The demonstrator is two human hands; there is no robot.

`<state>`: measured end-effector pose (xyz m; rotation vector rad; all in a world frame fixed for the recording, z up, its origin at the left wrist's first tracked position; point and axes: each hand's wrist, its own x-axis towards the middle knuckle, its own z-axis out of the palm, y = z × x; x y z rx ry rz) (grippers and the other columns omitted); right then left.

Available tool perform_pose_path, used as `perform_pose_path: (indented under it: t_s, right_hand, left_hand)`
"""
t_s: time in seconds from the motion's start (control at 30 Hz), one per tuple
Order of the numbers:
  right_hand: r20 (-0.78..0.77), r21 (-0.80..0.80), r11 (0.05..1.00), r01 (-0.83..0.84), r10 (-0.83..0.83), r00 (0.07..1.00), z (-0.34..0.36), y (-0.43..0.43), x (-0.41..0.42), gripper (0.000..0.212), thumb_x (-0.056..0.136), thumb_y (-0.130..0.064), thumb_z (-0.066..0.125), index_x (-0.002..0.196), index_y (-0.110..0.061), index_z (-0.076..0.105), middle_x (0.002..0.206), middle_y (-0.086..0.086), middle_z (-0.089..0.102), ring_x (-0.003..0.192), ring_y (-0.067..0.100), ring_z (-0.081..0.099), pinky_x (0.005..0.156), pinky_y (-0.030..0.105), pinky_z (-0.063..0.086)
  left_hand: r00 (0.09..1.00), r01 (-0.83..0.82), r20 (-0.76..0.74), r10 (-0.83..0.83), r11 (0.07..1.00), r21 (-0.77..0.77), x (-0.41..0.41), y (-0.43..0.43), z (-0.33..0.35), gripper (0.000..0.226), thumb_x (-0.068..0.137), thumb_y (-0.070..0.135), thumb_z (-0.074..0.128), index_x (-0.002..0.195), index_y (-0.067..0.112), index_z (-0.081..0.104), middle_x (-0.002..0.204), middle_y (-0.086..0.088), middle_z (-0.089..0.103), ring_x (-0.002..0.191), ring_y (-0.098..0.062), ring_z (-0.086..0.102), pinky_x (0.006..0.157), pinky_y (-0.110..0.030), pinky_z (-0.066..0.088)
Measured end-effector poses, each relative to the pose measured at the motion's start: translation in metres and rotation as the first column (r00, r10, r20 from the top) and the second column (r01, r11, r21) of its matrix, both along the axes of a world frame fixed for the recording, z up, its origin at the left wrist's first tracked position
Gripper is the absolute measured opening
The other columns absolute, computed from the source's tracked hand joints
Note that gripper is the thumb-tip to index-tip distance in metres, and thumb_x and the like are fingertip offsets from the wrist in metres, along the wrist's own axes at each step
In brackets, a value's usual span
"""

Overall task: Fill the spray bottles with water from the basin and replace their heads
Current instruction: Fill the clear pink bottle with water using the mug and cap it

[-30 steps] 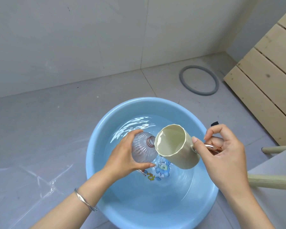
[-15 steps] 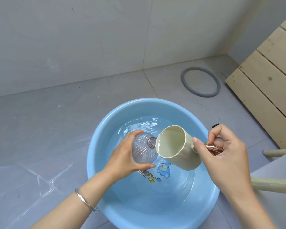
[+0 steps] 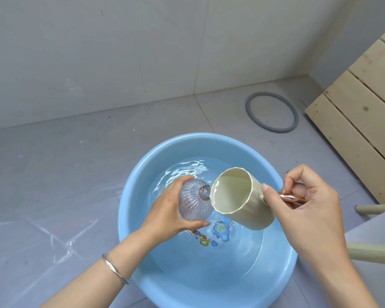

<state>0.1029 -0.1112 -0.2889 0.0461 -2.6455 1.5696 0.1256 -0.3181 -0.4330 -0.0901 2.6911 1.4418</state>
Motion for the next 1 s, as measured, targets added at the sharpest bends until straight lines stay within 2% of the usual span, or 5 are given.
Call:
perform_pose_path:
  t_s: [0.27,0.43,0.63,0.83,1.0]
  right_hand:
    - [-0.018,0.116,0.993,-0.025,0.027,0.999,0.003,-0.001,-0.002,0.035,0.077,-0.013,0.071,0.066,-0.021,0.038,0.051,0.009,0.047,0.042,0.012,0.033,0.046,0.025,0.026]
    - [-0.028,0.163,0.986,-0.018,0.023,0.999,0.005,-0.001,-0.003,0.035,0.077,-0.014,0.071,0.065,-0.023,0.038,0.046,-0.006,0.048,0.041,0.012,0.036,0.045,0.021,0.025]
    - [-0.030,0.212,0.977,-0.030,0.037,0.999,0.007,-0.002,-0.002,0.035,0.077,-0.016,0.070,0.066,-0.024,0.038,0.047,-0.009,0.050,0.043,0.014,0.037,0.045,0.021,0.025]
    - [-0.058,0.300,0.953,-0.034,0.054,0.997,0.010,-0.003,-0.004,0.034,0.075,-0.019,0.068,0.066,-0.025,0.037,0.047,-0.009,0.051,0.045,0.015,0.040,0.045,0.020,0.026]
    - [-0.074,0.353,0.935,-0.042,0.072,0.995,0.014,-0.005,-0.005,0.033,0.075,-0.020,0.068,0.067,-0.027,0.037,0.050,-0.012,0.055,0.048,0.016,0.044,0.046,0.023,0.028]
  left_hand:
    - [1.000,0.001,-0.005,-0.001,1.000,-0.006,0.001,0.000,0.001,0.100,0.053,0.052,0.089,0.137,0.036,0.036,0.135,0.026,0.043,0.123,0.004,0.041,0.098,-0.016,0.034]
    - [1.000,0.009,-0.004,-0.009,1.000,0.001,0.002,-0.001,0.002,0.100,0.054,0.051,0.089,0.137,0.035,0.035,0.132,0.029,0.040,0.123,0.007,0.039,0.095,-0.004,0.028]
    - [1.000,0.001,-0.008,-0.001,1.000,-0.001,0.002,0.000,0.002,0.099,0.054,0.051,0.089,0.136,0.037,0.035,0.129,0.031,0.041,0.121,0.005,0.040,0.097,-0.014,0.034]
    - [1.000,0.004,-0.001,-0.004,1.000,0.001,0.002,0.000,0.003,0.098,0.054,0.051,0.089,0.135,0.036,0.036,0.130,0.028,0.043,0.116,0.007,0.041,0.089,0.003,0.026]
    - [1.000,0.009,-0.001,-0.009,1.000,-0.006,0.003,0.000,0.002,0.098,0.054,0.054,0.088,0.135,0.039,0.034,0.127,0.035,0.040,0.118,0.007,0.040,0.094,-0.011,0.033]
